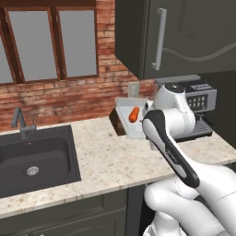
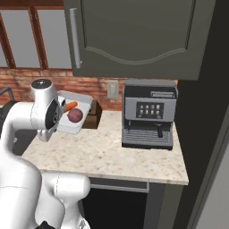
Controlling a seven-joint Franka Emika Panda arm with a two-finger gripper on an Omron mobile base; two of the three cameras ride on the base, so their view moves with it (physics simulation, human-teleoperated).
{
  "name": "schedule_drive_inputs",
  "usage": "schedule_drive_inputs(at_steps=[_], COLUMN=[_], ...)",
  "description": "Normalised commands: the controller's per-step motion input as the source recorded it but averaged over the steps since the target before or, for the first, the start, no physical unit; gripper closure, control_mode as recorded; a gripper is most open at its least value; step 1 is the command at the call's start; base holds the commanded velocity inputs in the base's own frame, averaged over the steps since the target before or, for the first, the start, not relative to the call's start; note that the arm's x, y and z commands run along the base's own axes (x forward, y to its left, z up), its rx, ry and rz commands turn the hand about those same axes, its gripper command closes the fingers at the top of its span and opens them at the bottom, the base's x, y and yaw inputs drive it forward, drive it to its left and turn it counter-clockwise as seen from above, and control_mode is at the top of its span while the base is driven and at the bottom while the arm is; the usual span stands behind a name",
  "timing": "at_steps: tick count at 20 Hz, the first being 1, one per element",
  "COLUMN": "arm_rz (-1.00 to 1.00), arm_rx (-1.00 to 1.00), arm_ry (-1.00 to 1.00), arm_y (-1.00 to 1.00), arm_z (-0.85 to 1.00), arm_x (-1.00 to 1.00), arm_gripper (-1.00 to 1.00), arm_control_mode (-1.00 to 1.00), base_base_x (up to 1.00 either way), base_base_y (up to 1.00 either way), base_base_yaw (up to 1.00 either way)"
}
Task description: Take the carrot and onion out of the freezer and place them in the tupperware container on the counter. Then put the tupperware containing the vegetables back in the freezer.
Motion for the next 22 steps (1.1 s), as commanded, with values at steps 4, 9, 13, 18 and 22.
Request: schedule_drive_inputs(at_steps=[4,9,13,18,22], arm_rz=[0.07,0.0,0.0,0.01,0.04], arm_rx=[-0.07,-0.08,0.0,0.0,0.0], arm_ry=[0.0,-0.07,-0.12,-0.14,-0.07], arm_y=[-0.16,-0.28,-0.28,-0.22,-0.13], arm_z=[0.32,0.31,0.46,0.62,0.63], arm_x=[-0.29,-0.45,-0.68,-0.75,-0.51], arm_gripper=[1.0,1.0,1.0,1.0,1.0], arm_control_mode=[-1.0,-1.0,-1.0,-1.0,-1.0], base_base_x=[0.0,0.0,0.0,0.0,0.0], base_base_y=[0.0,0.0,0.0,0.0,0.0], base_base_yaw=[0.0,0.0,0.0,0.0,0.0])
